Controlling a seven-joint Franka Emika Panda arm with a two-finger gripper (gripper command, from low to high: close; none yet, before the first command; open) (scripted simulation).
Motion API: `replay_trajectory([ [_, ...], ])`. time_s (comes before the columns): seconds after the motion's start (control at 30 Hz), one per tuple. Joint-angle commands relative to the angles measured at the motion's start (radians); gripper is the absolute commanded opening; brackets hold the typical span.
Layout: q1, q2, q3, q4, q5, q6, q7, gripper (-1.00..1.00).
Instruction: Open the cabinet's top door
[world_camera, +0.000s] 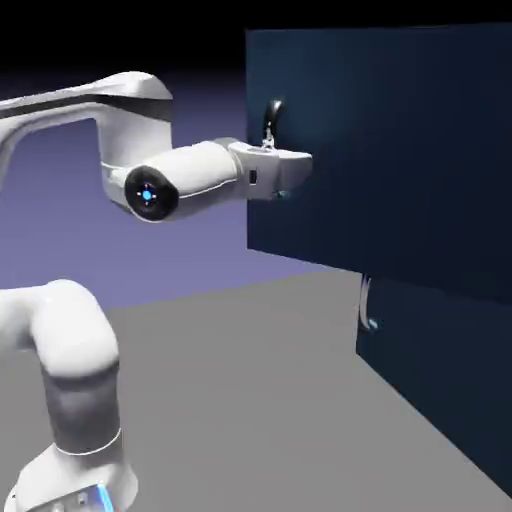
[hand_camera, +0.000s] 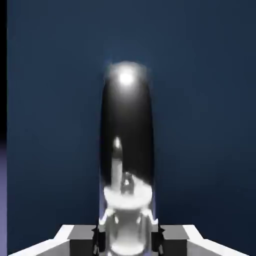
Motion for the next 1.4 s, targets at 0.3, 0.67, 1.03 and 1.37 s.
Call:
replay_trajectory([
  [0.3,-0.097,-0.059,-0.352,0.086,-0.38,-0.429,0.09,-1.0],
  [0.67,0.074,0.019,-0.72,0.434,-0.663,-0.878,0.117,-1.0],
  [1.03,0.372,0.039,-0.932,0.832,-0.785,-1.204,0.173,-1.0],
  [1.37,0.647,0.016,-1.04,1.195,-0.826,-1.449,0.256,-1.0],
])
